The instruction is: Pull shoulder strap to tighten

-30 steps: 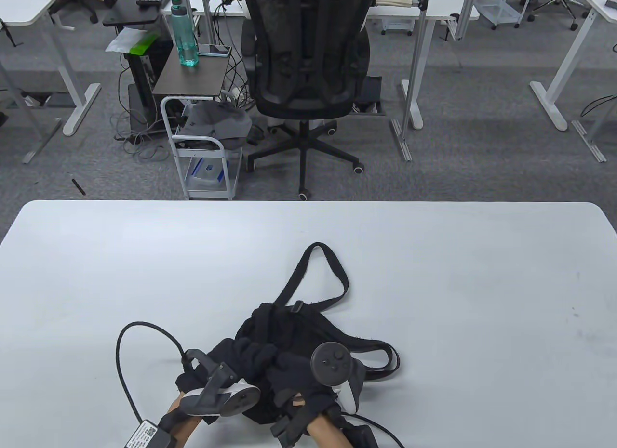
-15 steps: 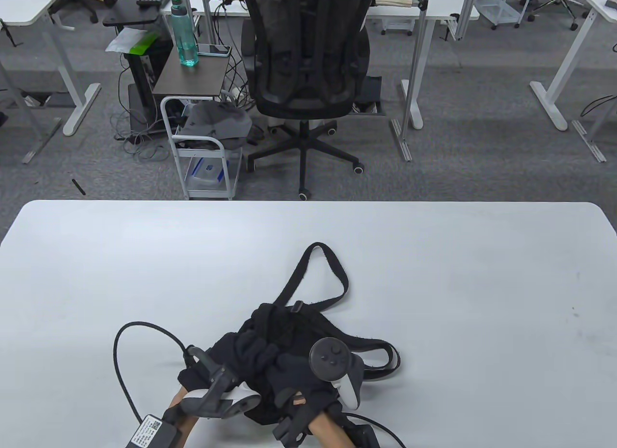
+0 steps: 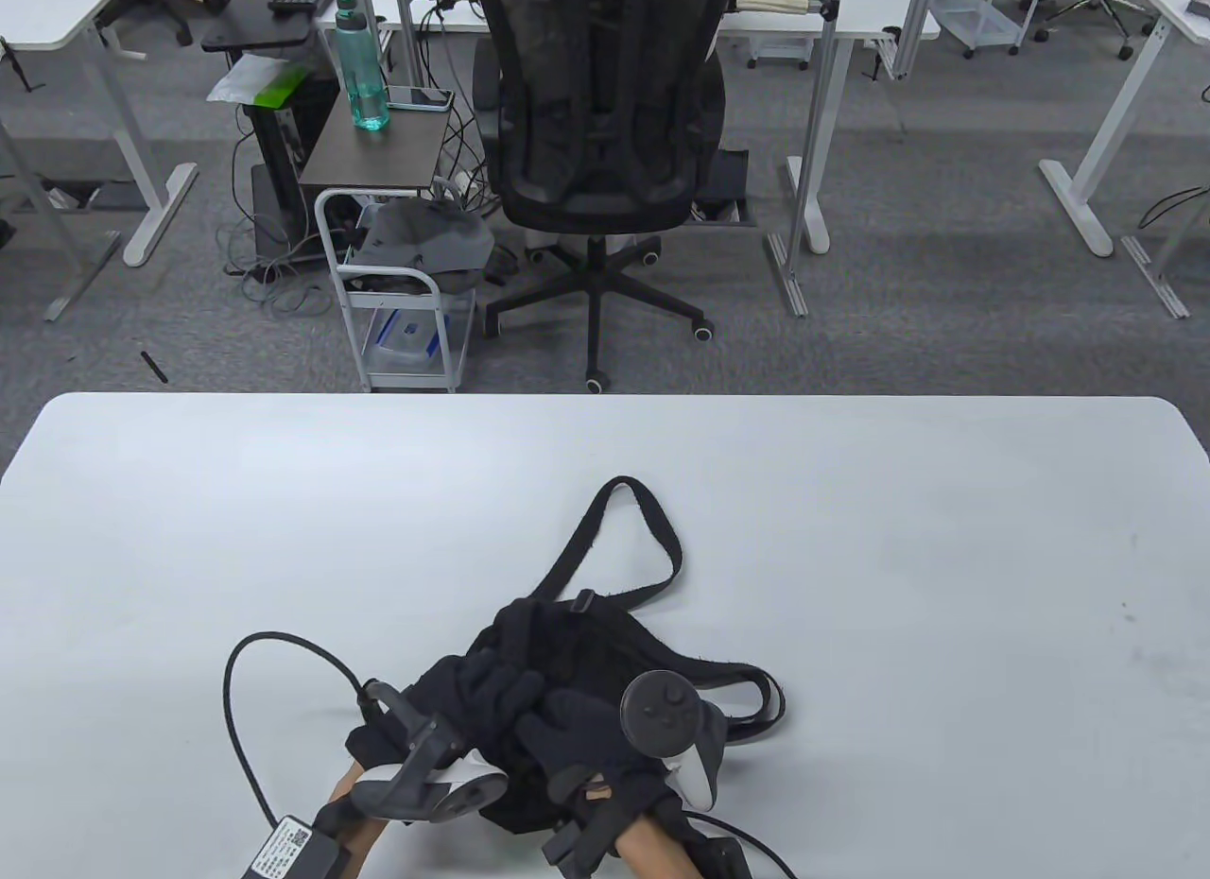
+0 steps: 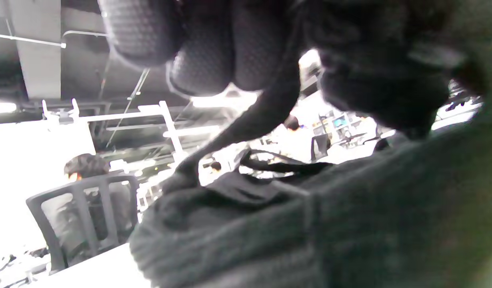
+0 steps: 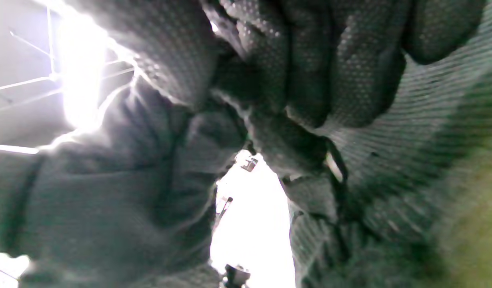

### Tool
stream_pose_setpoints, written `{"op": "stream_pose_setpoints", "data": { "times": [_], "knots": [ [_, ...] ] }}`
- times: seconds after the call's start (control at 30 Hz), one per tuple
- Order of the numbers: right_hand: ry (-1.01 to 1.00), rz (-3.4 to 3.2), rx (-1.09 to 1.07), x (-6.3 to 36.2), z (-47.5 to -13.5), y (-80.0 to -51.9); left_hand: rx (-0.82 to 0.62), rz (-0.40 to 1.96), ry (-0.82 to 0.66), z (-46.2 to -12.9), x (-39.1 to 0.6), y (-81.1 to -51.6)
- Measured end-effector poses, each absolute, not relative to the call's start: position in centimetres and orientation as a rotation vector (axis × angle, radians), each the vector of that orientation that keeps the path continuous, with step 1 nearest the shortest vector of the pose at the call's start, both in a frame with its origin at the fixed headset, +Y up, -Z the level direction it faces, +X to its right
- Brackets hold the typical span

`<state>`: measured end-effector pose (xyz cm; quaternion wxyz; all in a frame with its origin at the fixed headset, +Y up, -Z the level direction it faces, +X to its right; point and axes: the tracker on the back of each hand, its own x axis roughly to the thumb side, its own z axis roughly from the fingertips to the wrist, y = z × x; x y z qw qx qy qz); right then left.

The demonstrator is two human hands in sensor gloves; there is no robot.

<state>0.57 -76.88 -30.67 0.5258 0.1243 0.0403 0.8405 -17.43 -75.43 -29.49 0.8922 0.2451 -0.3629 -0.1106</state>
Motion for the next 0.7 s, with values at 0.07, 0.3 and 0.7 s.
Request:
{"op": "stream_pose_setpoints", "data": {
  "times": [0.07,0.3,0.7],
  "knots": [
    [0.075,2.028,0.293,0.5,-30.6,-76.9,0.510,-0.227,-0.760,-29.4,-17.4,-75.4],
    [0.146,2.012,0.283,0.3,-30.6,-76.8,0.475,-0.206,-0.742,-30.5,-18.0,-75.8],
    [0.201,1.974,0.281,1.0,-30.7,-77.2,0.484,-0.258,-0.716,-30.1,-18.4,-75.6]
  ]
}}
